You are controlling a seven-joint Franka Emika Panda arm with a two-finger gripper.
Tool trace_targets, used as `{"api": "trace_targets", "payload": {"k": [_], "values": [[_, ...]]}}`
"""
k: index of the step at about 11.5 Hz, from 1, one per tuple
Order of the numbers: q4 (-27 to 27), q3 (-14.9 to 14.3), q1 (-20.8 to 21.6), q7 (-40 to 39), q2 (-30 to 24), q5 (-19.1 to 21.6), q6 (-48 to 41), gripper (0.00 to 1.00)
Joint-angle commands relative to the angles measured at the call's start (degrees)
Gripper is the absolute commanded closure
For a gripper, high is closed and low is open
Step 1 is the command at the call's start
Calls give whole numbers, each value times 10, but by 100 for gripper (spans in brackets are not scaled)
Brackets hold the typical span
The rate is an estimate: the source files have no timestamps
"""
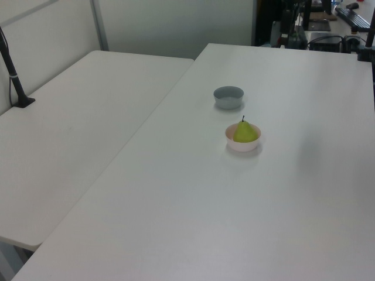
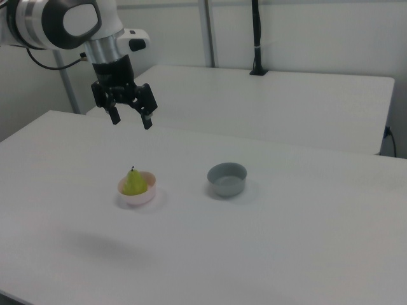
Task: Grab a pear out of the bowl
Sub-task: 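Move the open gripper down over the pear in the pink bowl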
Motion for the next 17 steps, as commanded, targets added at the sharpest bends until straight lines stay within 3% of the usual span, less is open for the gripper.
{"api": "trace_targets", "payload": {"k": [1,3,7,10,13,17], "values": [[4,-4,11,-95,30,10,0,0],[6,-3,32,-140,47,4,1,0],[1,4,50,-148,103,11,47,0],[-5,16,67,-109,145,16,107,3],[-28,42,69,-7,173,23,180,2],[-28,42,79,-4,212,21,186,2]]}}
